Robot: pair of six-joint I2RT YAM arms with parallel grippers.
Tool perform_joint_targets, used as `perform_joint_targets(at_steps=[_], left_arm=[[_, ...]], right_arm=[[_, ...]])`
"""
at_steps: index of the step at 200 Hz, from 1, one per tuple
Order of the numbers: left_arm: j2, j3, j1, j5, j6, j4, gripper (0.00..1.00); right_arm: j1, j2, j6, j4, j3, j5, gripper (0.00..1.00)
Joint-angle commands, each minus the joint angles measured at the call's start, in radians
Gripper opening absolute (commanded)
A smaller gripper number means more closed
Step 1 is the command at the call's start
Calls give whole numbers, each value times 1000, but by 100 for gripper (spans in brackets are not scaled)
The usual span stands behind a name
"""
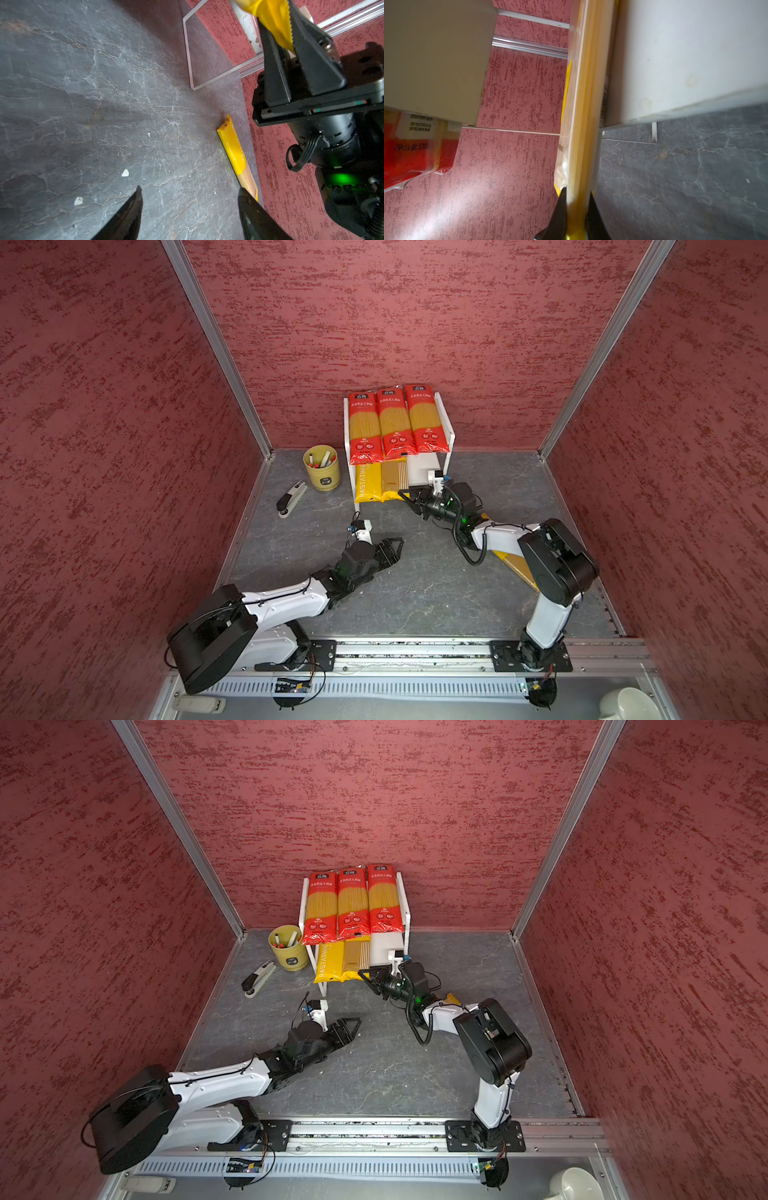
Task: Arrange pasta packages on shelves
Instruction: Place the pasta bag on the shelf.
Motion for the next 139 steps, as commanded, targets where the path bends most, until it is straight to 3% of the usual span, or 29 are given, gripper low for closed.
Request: perform_joint_targets(at_steps=[1,25,66,92,139], left_arm=[[18,16,-11,-20,14,18,72],[29,16,-23,-26,13,32,72],[33,18,-24,-25,18,41,72],[37,19,-25,-16,24,47,72],[109,73,-67,8,104,105,72]], right_arm=[[0,16,1,54,47,15,0],[-4,-5,-47,-12,58,1,3],[-29,-81,-89,-53,-6,-20,33],[-45,-145,-122,-100,-68,-36,44],[-117,-319,-247,-304,-228,-55,48]])
